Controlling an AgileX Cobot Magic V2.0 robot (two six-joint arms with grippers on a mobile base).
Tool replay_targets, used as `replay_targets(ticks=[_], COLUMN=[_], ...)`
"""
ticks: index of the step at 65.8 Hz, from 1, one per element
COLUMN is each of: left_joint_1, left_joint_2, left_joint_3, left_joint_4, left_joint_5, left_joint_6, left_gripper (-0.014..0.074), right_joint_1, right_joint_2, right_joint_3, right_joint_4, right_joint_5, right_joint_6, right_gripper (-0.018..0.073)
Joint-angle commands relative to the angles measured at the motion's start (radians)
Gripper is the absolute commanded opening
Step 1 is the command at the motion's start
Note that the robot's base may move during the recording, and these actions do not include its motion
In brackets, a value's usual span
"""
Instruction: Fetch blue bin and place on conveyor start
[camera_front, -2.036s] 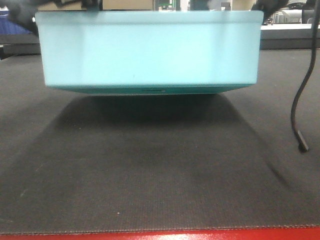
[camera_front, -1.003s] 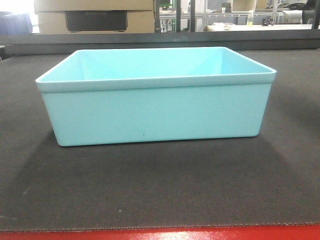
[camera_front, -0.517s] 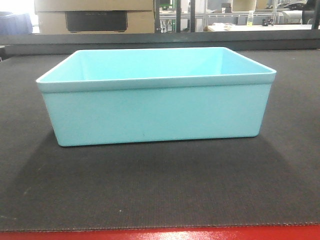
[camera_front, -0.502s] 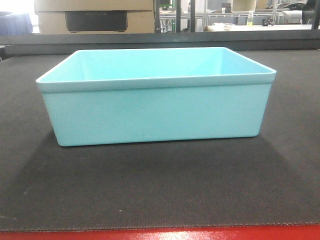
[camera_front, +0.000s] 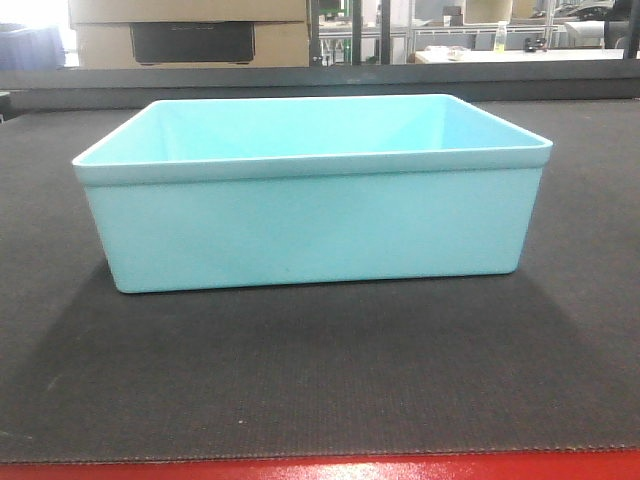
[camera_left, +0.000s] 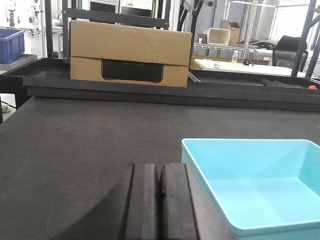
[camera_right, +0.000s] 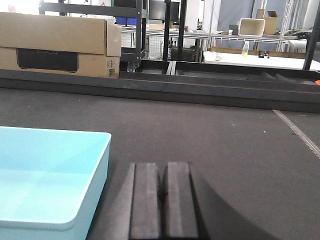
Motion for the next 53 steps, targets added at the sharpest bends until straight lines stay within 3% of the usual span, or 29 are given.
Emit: replay_targets(ticks=[1,34,39,43,48,53], left_joint_1=[0.002,0.002,0.002,0.017,0.064,0.112], left_joint_2=[-0.006,-0.006,-0.008,-0.019,-0.036,-0.069], left_joint_3=[-0.001,0.002,0.007,0.007,0.022,0.053], left_joint_4=[-0.001,-0.001,-0.046,-0.108,-0.178,-0.216], left_joint_5=[-0.021,-0.024,-0.018,0.000,-0.002,-0.031], left_joint_6=[0.003,0.003,0.006,0.070,0.238,0.273], left_gripper=[-0.0111,-0.0111,-0.0111,-0.0111,-0.0111,-0.0111], right_joint_1=[-0.006,-0.006,-0.006,-0.006,-0.006,-0.006], right_joint_2=[-0.003,-0.003,-0.003,-0.003,-0.003,-0.003], right_joint_3=[0.002,0.002,0.002,0.002,0.002,0.002], right_joint_4=[-0.008,-0.008,-0.008,-0.008,-0.008,-0.008], right_joint_5=[-0.024,-0.024,-0.024,-0.024,-0.024,-0.024], right_joint_6=[0.000,0.000,0.000,0.000,0.000,0.000], right_gripper=[-0.0162,-0.0162,-0.0162,-0.0162,-0.0162,-0.0162])
